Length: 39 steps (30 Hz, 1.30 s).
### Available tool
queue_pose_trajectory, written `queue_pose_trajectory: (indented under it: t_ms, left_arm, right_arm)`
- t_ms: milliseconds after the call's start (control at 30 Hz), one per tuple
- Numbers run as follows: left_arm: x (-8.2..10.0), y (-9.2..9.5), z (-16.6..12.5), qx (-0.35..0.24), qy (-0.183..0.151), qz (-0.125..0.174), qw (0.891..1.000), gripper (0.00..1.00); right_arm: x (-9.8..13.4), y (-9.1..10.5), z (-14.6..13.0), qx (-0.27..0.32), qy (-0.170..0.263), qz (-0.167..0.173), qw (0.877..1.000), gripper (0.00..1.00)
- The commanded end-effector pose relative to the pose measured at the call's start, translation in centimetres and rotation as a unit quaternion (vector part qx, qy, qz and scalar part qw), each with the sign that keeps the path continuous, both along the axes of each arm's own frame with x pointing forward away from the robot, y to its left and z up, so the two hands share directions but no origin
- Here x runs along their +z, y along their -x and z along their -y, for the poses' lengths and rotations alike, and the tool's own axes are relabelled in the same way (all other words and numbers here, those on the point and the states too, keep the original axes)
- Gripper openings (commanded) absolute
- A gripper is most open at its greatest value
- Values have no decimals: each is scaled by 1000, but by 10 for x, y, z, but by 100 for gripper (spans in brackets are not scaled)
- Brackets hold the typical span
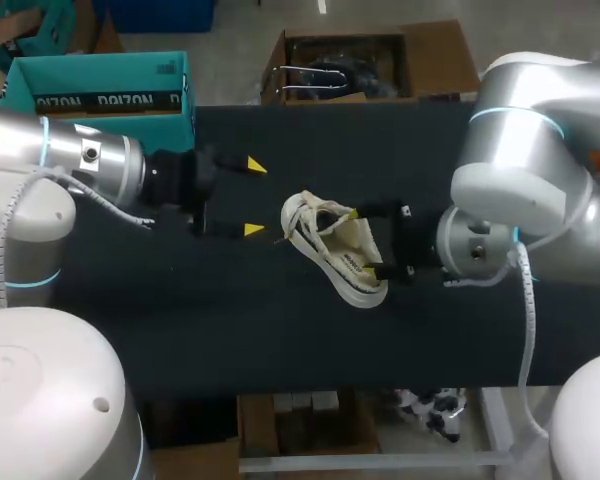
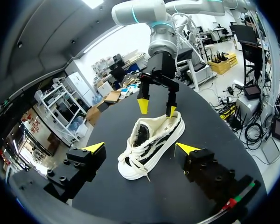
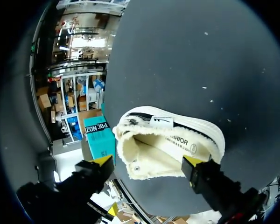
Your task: Open the shoe tongue, take the insole out of the shoe, put the insole back into the shoe, and pack the shoe into the shoebox
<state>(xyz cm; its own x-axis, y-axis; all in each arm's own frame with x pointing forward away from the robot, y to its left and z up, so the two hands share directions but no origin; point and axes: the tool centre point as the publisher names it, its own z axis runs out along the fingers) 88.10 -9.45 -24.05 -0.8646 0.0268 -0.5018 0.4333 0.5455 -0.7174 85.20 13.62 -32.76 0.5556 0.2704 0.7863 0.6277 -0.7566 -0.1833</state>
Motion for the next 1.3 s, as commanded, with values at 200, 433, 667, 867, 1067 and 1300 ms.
queue_pose_trajectory:
  t_ms: [200, 433, 667, 867, 1067, 1300]
  left_arm:
    - [5, 11, -4, 10, -1, 1, 1000, 100]
    - [5, 16, -6, 18, -1, 0, 1000, 100]
    - [5, 21, -3, 23, -2, -1, 1000, 100]
    - [7, 26, 0, 28, -6, -2, 1000, 100]
    - [8, 30, 1, 36, -11, -6, 999, 100]
    - [13, 31, -1, 42, -42, -21, 998, 100]
  right_arm:
    - [20, -8, 26, 94, -76, -24, 992, 100]
    - [29, -14, 33, 117, -93, -34, 988, 100]
    - [36, -19, 40, 150, -119, -36, 981, 100]
    - [39, -19, 48, 162, -126, -38, 978, 100]
    - [40, -18, 52, 158, -134, -49, 977, 100]
    - [40, -18, 52, 158, -134, -49, 977, 100]
